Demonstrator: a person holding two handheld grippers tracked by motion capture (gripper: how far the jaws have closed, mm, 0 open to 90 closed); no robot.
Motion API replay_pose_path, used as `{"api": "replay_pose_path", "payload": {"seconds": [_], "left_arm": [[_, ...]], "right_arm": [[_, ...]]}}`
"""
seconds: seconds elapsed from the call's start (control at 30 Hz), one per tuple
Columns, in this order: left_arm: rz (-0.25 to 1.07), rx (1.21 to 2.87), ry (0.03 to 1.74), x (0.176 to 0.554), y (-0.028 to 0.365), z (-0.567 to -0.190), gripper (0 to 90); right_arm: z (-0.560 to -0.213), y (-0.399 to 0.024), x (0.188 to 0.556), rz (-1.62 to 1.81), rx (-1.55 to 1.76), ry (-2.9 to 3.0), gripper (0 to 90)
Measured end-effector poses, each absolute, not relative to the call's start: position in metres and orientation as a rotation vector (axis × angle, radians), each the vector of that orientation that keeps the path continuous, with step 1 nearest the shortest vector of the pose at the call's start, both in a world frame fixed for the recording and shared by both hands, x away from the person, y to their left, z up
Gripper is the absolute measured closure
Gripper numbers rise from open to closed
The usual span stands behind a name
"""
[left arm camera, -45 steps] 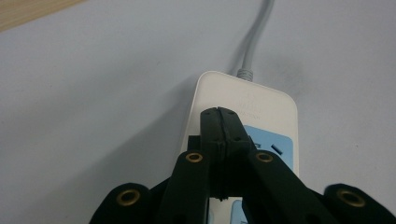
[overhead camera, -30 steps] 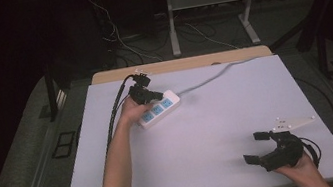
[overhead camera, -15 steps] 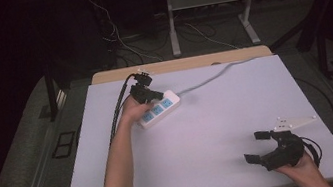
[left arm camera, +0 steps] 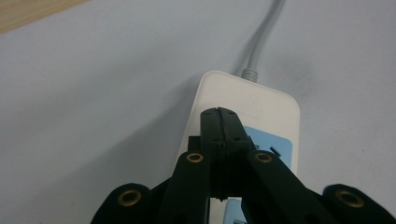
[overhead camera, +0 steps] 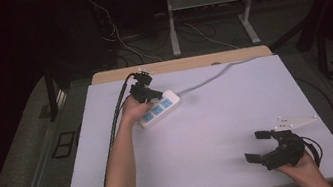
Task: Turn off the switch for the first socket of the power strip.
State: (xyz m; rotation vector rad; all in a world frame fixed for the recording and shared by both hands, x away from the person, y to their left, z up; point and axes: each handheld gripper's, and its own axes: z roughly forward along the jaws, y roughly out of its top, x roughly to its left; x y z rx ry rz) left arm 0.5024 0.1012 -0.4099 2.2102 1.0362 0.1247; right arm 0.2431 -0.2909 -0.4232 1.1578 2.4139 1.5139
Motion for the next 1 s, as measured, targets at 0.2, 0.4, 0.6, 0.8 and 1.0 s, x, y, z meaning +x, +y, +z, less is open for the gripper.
{"api": "replay_pose_path", "payload": {"seconds": [0.2, 0.4, 0.6, 0.8, 1.0], "left_arm": [[0.132, 2.195, 1.007, 0.497, 0.102, -0.400, 89.6], [0.163, 2.183, 0.989, 0.487, 0.103, -0.390, 89.5], [0.186, 2.172, 0.990, 0.477, 0.107, -0.379, 89.2], [0.165, 2.122, 0.992, 0.467, 0.114, -0.368, 70.5], [0.111, 2.080, 0.953, 0.456, 0.123, -0.358, 25.6]], "right_arm": [[-0.423, -0.290, 0.243, 1.512, 1.159, 2.416, 0.3], [-0.423, -0.291, 0.242, 1.516, 1.161, 2.406, 0.3], [-0.423, -0.290, 0.241, 1.520, 1.159, 2.408, 0.3], [-0.422, -0.291, 0.241, 1.524, 1.158, 2.404, 0.3], [-0.422, -0.290, 0.241, 1.525, 1.160, 2.405, 0.3]]}}
